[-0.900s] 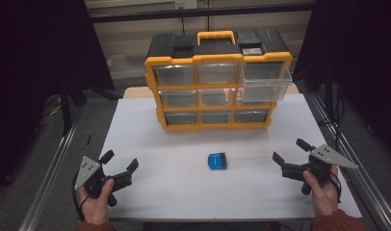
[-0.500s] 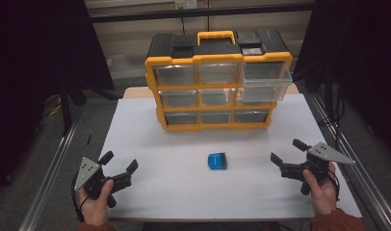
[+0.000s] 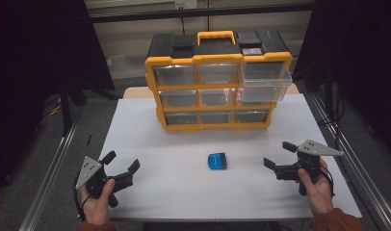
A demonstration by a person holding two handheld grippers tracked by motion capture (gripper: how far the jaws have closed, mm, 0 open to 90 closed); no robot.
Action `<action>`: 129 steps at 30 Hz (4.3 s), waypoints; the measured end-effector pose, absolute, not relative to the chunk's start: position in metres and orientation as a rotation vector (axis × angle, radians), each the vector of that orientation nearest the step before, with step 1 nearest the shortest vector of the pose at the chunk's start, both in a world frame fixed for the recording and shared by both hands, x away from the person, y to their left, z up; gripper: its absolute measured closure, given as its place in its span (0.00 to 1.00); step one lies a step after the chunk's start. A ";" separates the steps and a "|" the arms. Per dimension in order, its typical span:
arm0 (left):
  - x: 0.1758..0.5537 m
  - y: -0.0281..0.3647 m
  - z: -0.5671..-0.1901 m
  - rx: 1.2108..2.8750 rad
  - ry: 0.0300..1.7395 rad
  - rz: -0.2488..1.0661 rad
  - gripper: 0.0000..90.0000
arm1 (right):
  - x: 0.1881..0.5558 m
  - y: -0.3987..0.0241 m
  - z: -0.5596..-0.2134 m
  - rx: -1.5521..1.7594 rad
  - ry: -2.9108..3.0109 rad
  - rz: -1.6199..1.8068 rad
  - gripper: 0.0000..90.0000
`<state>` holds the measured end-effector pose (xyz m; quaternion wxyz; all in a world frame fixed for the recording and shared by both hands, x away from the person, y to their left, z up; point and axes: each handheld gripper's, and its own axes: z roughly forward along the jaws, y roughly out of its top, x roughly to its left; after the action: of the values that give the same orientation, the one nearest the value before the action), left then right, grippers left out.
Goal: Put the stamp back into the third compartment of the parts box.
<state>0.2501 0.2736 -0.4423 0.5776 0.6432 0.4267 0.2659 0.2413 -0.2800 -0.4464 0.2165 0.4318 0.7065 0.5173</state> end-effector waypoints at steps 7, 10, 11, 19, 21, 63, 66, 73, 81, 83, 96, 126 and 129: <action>0.248 0.270 -0.441 1.520 0.978 0.628 0.03 | 0.248 -0.259 -0.440 1.102 2.136 1.405 0.01; 0.248 0.271 -0.441 1.523 0.984 0.643 0.03 | 0.253 -0.250 -0.438 1.076 2.248 1.400 0.02; 0.248 0.271 -0.441 1.516 0.986 0.641 0.03 | 0.256 -0.247 -0.437 1.061 2.275 1.388 0.02; 0.249 0.269 -0.441 1.534 0.979 0.631 0.03 | 0.277 -0.224 -0.431 0.989 2.434 1.368 0.02; 0.249 0.268 -0.441 1.529 0.972 0.611 0.03 | 0.282 -0.214 -0.431 0.958 2.492 1.362 0.02; 0.250 0.266 -0.442 1.562 0.950 0.613 0.03 | 0.363 -0.110 -0.446 0.579 3.104 0.680 0.19; 0.249 0.267 -0.442 1.569 0.954 0.623 0.03 | 0.362 -0.107 -0.450 0.618 3.104 0.619 0.24; 0.248 0.268 -0.441 1.576 0.951 0.630 0.03 | 0.363 -0.106 -0.456 0.579 3.107 0.580 0.33; 0.248 0.268 -0.441 1.565 0.955 0.629 0.03 | 0.361 -0.108 -0.454 0.633 3.079 0.544 0.45; 0.248 0.268 -0.441 1.568 0.947 0.625 0.03 | 0.360 -0.107 -0.454 0.622 3.064 0.542 0.45; 0.247 0.269 -0.441 1.573 0.946 0.632 0.03 | 0.351 -0.112 -0.447 0.650 3.021 0.644 0.46; 0.248 0.266 -0.440 1.556 0.954 0.634 0.03 | 0.329 -0.143 -0.400 0.602 2.835 1.145 0.46; 0.248 0.266 -0.440 1.555 0.954 0.633 0.03 | 0.327 -0.145 -0.390 0.608 2.814 1.176 0.46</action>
<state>0.2479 0.2665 -0.4405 0.5690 0.6624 0.4061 0.2696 0.3267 -0.1452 -0.3896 0.0157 0.1956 0.9048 0.3780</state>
